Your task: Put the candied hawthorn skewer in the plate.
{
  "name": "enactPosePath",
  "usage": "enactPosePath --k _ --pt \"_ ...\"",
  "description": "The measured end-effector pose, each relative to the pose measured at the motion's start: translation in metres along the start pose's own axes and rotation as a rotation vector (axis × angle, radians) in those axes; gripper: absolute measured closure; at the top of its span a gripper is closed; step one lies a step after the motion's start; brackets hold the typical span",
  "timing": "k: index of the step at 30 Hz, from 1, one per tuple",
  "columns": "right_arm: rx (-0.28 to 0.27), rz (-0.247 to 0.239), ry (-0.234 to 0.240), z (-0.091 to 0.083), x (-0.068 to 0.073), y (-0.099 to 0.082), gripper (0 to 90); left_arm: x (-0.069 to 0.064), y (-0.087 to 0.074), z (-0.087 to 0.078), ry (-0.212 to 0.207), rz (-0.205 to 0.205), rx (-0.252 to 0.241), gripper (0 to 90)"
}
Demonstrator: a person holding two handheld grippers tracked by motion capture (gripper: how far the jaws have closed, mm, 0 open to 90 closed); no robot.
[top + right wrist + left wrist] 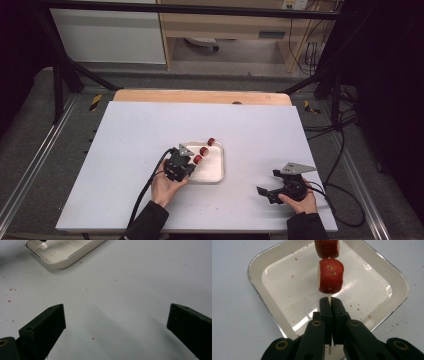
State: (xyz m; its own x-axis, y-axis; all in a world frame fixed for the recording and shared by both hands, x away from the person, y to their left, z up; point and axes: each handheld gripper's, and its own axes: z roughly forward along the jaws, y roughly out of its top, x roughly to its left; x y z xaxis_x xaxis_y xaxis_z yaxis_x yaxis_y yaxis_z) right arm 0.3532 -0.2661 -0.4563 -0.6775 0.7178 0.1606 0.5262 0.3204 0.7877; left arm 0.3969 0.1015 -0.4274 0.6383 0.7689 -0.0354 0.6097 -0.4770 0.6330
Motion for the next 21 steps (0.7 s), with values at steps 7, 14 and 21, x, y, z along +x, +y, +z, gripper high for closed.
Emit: enactPosePath --k 7,14,21 --pt "0.002 0.004 0.001 0.0009 0.0005 -0.0005 2.7 -0.0016 -0.0016 0.0055 0.025 0.01 0.062 88.2" --pt "0.001 0.005 0.002 0.0007 0.0006 -0.0004 2.7 -0.0038 -0.0013 0.0064 0.036 0.01 0.061 87.7" --pt "-0.001 0.007 -0.002 0.0009 0.0006 -0.0004 2.7 -0.002 -0.0011 0.0 0.03 0.02 0.026 79.6"
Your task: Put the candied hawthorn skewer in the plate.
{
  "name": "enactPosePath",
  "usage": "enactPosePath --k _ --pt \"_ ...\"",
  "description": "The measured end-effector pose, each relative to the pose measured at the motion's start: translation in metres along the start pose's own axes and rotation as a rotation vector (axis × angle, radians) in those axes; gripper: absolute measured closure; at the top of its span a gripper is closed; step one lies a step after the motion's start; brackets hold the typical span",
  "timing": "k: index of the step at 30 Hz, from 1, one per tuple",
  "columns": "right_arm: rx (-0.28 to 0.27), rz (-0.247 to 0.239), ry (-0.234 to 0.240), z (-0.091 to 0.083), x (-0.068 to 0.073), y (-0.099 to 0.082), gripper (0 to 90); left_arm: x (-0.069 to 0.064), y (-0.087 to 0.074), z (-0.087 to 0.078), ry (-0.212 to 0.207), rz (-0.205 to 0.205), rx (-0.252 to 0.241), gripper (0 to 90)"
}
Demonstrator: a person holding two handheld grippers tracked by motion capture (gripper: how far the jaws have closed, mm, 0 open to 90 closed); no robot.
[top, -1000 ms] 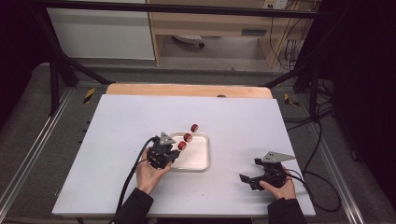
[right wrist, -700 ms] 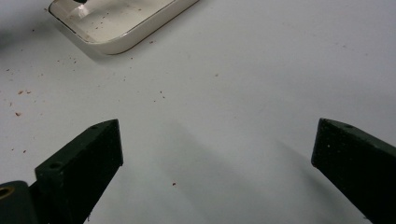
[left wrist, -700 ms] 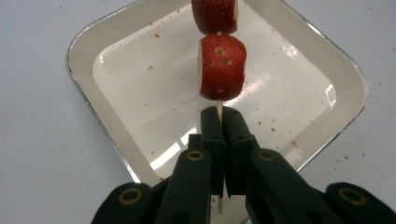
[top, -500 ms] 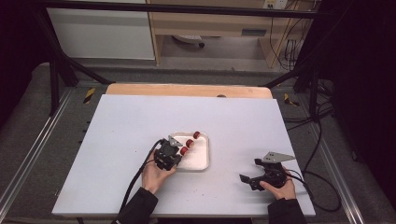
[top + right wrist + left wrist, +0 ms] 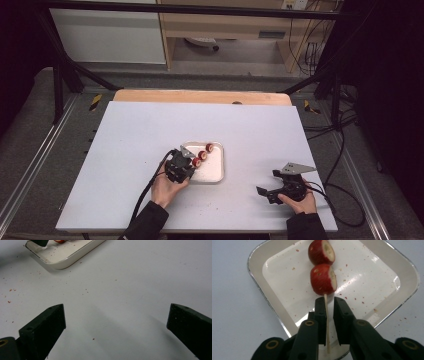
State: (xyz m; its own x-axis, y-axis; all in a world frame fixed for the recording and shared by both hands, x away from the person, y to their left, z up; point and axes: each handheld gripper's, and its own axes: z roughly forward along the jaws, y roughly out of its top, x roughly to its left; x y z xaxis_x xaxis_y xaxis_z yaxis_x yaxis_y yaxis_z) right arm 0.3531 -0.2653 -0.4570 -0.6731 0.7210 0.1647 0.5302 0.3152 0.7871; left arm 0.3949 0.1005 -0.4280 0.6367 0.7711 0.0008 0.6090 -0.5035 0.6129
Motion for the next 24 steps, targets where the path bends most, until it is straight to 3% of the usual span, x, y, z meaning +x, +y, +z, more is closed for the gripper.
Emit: enactPosePath --k 5,14,19,24 --pt "-0.003 0.006 -0.002 -0.001 0.0 0.0 2.7 0.007 0.0 -0.013 -0.031 0.005 -0.048 65.5" --pt "-0.012 0.013 -0.002 -0.002 0.0 0.001 2.6 0.024 -0.006 -0.035 -0.07 0.023 -0.074 38.1" --pt "-0.013 0.016 -0.003 -0.002 0.0 0.001 2.5 0.035 -0.021 -0.047 -0.099 0.041 -0.099 28.5" --pt "-0.012 0.02 -0.003 -0.002 0.0 0.001 2.2 0.05 -0.044 -0.059 -0.087 0.035 -0.138 18.9"
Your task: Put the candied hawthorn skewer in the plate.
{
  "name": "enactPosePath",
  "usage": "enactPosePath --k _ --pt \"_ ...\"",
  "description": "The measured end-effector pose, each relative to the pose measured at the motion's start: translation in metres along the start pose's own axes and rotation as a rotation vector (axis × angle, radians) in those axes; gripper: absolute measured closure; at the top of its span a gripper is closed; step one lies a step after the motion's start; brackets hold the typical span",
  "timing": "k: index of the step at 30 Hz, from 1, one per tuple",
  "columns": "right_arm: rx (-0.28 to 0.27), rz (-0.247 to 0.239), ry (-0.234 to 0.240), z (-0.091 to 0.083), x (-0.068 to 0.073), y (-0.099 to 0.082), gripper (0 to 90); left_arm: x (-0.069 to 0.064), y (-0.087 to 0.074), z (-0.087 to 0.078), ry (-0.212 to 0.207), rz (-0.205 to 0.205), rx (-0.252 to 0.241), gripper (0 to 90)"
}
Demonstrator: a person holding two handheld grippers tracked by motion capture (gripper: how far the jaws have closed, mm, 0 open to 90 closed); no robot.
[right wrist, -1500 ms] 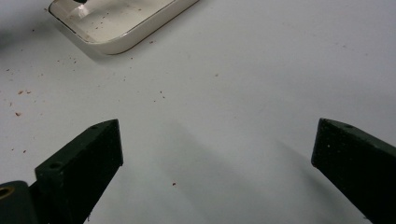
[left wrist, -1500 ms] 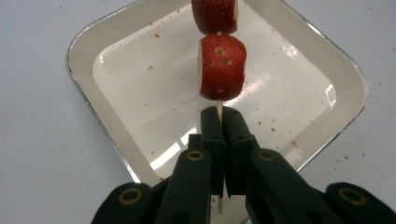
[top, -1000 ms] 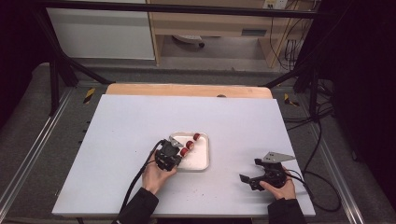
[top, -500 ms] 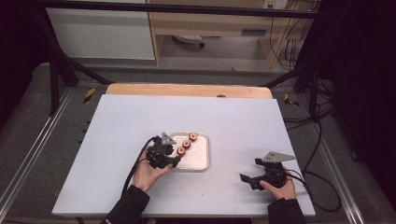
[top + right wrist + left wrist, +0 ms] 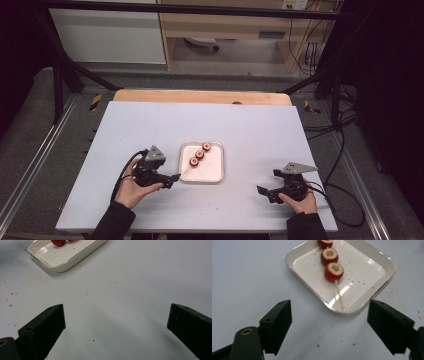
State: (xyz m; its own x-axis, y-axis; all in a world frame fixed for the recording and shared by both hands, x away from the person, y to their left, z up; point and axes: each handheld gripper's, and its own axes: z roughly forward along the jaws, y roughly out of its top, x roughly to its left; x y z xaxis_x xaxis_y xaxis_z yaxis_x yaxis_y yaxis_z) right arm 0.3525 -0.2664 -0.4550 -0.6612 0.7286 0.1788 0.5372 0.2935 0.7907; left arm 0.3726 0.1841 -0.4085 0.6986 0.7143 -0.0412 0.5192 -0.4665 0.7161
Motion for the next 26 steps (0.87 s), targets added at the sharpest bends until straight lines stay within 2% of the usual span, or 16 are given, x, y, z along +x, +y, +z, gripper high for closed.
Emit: enactPosePath --k 2,7,9,16,19,26 --pt "0.001 -0.001 -0.001 0.0 0.0 0.0 2.0 0.005 -0.01 -0.005 0.016 -0.003 -0.01 15.6" --pt "0.01 0.0 0.0 0.002 0.001 -0.001 1.4 0.018 -0.035 -0.017 0.034 -0.041 -0.035 9.9" --pt "0.016 0.004 0.003 0.002 0.001 -0.001 1.3 0.022 -0.045 -0.021 0.044 -0.042 -0.046 9.4" --pt "0.025 0.005 0.004 0.002 0.002 -0.002 0.9 0.033 -0.078 -0.027 0.049 -0.085 -0.061 9.3" --pt "0.024 -0.001 0.003 0.001 0.002 -0.003 1.0 0.035 -0.084 -0.029 0.045 -0.096 -0.064 9.3" --pt "0.027 -0.001 0.0 0.001 0.002 -0.003 1.0 0.035 -0.085 -0.028 0.042 -0.089 -0.068 9.3"
